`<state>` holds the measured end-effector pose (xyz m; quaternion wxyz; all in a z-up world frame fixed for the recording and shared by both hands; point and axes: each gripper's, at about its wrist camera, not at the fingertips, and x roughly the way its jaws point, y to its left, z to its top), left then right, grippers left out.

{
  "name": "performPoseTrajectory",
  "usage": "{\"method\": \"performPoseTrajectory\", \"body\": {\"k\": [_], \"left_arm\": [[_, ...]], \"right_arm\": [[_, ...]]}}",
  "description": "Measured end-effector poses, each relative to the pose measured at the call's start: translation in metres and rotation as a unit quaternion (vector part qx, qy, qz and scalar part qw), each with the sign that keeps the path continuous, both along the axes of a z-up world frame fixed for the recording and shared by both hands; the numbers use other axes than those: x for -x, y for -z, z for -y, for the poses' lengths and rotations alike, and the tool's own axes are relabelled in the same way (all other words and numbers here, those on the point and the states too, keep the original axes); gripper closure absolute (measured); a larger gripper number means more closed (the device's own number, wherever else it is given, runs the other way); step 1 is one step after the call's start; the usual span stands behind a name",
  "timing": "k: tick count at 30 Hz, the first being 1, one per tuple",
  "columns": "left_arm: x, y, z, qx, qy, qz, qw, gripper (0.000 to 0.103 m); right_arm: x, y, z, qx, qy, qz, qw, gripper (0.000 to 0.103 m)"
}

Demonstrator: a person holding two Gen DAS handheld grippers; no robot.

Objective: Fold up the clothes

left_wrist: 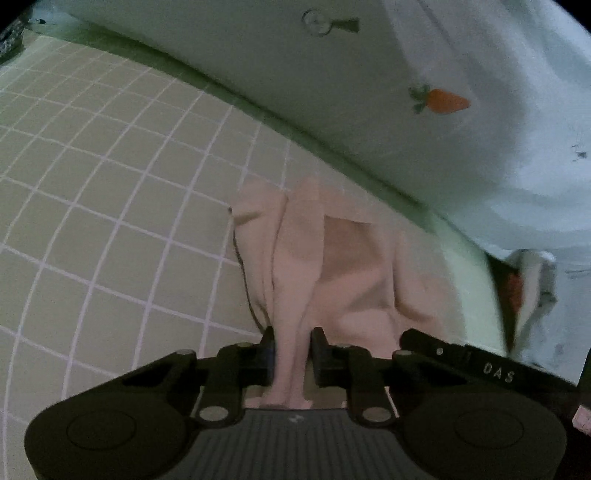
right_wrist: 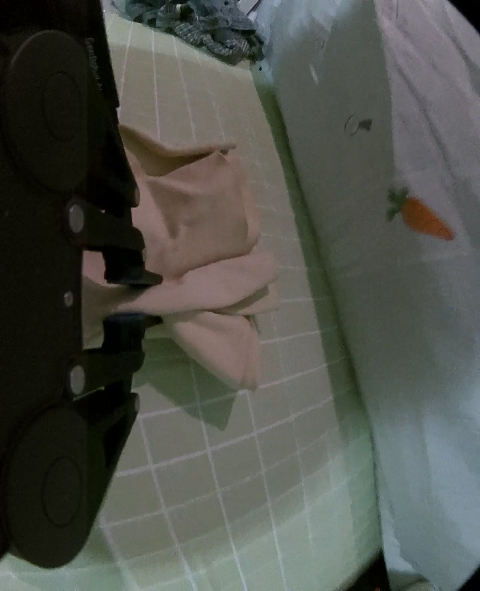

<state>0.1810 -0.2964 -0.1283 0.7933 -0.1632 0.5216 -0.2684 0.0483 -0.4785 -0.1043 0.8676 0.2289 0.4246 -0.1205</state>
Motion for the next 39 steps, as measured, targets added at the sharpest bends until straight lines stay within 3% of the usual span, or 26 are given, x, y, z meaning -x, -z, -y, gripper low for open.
{"method": "performPoseTrajectory", "body": {"k": [7, 13, 23, 30, 39], "left_arm": [[0.041, -0.036, -0.012, 0.01, 0.031, 0.04, 0.9986, 0.084], [0.075, -0.056, -0.015, 0.01, 0.088, 0.063, 0.9941, 0.084], [0.14, -0.051, 0.032, 0.002, 0.201, 0.049, 0.9784, 0.084], [0.175, -0.051, 0.112, 0.014, 0.207, 0.064, 0.9761, 0.084], [0.209, -0.068, 0.273, 0.055, 0.211, 0.068, 0.9736, 0.084]], "right_arm": [[0.052, -0.036, -0.033, 0.035, 0.011, 0.043, 0.998, 0.088], [0.108, -0.049, -0.045, 0.039, 0.071, 0.069, 0.994, 0.089], [0.209, -0.042, -0.03, 0.03, 0.19, 0.049, 0.98, 0.088], [0.242, -0.029, 0.05, 0.019, 0.186, 0.039, 0.982, 0.089], [0.277, -0.056, 0.228, 0.033, 0.211, 0.102, 0.972, 0.089]]}}
